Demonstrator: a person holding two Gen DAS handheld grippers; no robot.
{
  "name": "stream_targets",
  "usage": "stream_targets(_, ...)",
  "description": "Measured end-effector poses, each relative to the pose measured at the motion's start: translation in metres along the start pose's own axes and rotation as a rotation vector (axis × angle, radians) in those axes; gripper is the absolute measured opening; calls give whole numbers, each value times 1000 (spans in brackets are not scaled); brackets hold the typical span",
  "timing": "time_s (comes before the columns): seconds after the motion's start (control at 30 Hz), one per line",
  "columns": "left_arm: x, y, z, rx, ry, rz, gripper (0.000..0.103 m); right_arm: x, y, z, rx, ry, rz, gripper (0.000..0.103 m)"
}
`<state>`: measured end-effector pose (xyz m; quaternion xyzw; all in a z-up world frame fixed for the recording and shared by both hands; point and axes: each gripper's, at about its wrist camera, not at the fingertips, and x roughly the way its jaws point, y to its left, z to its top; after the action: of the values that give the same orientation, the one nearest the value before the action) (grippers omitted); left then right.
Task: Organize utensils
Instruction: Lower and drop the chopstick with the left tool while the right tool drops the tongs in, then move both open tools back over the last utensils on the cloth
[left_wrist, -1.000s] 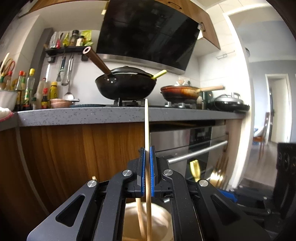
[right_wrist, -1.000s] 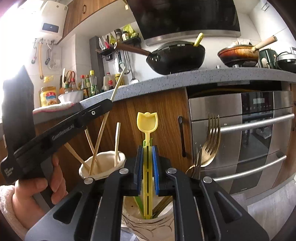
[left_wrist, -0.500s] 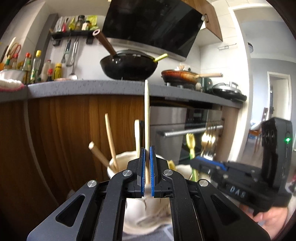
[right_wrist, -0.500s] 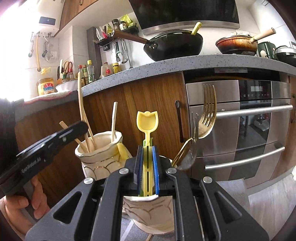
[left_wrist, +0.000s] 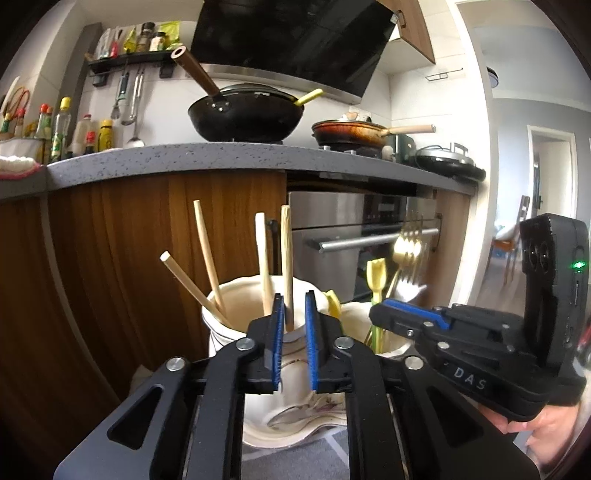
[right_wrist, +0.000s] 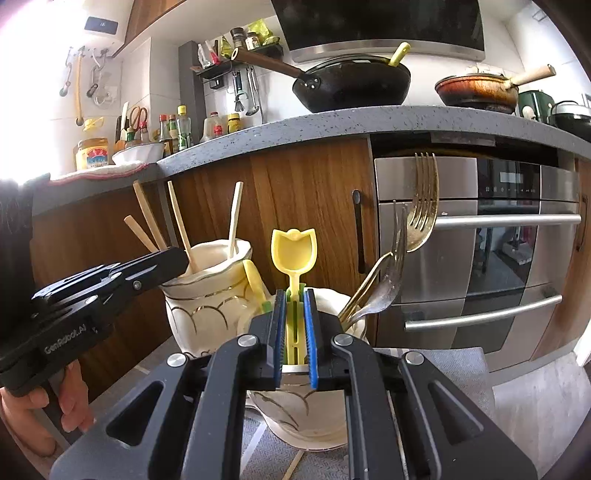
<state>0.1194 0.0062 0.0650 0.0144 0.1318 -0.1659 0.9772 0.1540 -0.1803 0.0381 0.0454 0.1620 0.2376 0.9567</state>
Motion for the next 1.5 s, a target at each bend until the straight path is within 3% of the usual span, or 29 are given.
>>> stream_targets(0.07, -1, -1, 0, 1, -1, -5, 15, 0, 0, 0, 3, 0, 2, 12)
stream_targets(0.17, -2, -2, -1, 8, -5, 2, 19, 0, -1, 0, 13, -3, 1, 24)
stream_targets(0.37, -3, -4, -3, 14, -5, 5, 25, -5, 1, 2, 11, -22, 5, 31)
stream_targets(0.5, -8, -8, -4, 25, -22, 17, 45, -11, 3, 3, 4, -32, -4, 45)
stream_targets(0.7, -21, -9, -6, 24, -48, 38, 66, -41, -1, 10, -6, -103, -63, 76)
stream_targets(0.83, -32, -11, -9, 30, -63, 54, 77, -61, -9, 12, 13, -126, -95, 87)
stream_targets(0.97, -46, -12, -16, 20, -74, 67, 92, -74, -17, 5, 22, -123, -125, 93)
stream_targets(1.07, -53, -11, -23, 12, -64, 78, 95, -83, -23, -4, 31, -103, -145, 97)
stream_targets(1.5, -67, -12, -62, -4, 79, 95, 97, -89, -28, -42, 27, 67, -209, 97)
